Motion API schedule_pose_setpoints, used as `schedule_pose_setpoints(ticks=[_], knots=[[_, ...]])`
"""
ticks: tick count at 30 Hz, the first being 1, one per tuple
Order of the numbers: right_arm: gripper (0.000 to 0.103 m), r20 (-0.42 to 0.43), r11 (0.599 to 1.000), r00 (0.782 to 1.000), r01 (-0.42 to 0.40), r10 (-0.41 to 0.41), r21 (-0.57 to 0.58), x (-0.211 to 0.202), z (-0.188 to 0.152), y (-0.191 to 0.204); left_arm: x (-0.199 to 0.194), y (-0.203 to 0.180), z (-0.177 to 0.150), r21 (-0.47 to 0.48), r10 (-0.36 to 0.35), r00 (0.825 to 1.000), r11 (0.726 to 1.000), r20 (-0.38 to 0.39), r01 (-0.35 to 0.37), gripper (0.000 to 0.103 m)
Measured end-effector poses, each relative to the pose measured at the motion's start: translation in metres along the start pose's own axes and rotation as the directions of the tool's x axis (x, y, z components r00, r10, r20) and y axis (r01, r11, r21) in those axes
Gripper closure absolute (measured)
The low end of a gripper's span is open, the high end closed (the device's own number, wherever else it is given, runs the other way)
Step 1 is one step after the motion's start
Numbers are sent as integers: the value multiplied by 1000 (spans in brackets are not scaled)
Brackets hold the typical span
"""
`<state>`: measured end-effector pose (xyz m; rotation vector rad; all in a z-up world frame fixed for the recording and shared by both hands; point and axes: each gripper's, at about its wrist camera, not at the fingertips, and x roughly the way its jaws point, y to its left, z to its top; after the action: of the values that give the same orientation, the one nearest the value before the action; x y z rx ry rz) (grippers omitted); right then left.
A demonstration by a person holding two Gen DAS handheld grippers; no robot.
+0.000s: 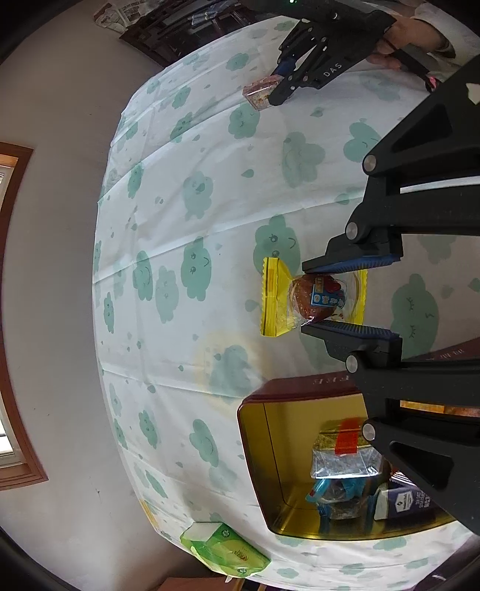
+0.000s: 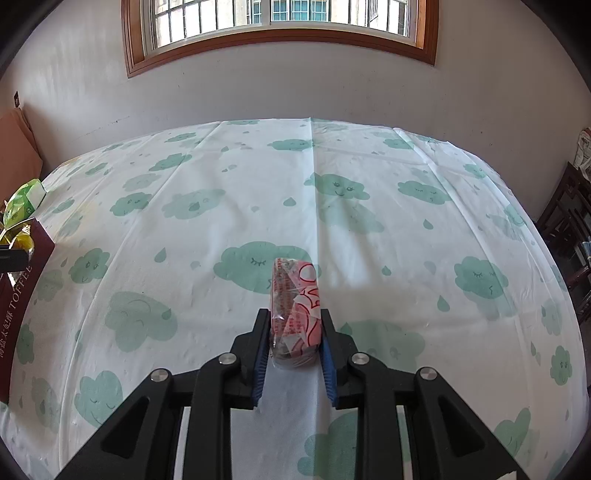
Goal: Organize snacks
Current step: 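Carry the yellow candy into the tin and open the left gripper while the right gripper holds the pink candy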
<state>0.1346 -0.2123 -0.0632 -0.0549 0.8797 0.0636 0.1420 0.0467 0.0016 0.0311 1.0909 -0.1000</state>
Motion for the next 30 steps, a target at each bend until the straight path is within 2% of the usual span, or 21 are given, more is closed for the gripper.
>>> schedule_pose_setpoints(ticks=[10, 20, 27, 30], knots=[[77, 0, 1000, 1000, 1, -1, -1, 0, 0, 0, -43, 44, -12, -33, 60, 996, 998, 68, -58, 81], [77, -1, 1000, 1000, 4, -4, -4, 0, 1, 0, -48, 113, -30, -134, 141, 989, 982, 40, -135, 81], [77, -1, 1000, 1000, 4, -4, -4, 0, 1, 1, -41, 148, -36, -194, 166, 986, 968, 21, -158, 81], [77, -1, 1000, 1000, 4, -4, -4, 0, 1, 0, -31, 158, -41, -218, 151, 989, 965, -2, -147, 81]])
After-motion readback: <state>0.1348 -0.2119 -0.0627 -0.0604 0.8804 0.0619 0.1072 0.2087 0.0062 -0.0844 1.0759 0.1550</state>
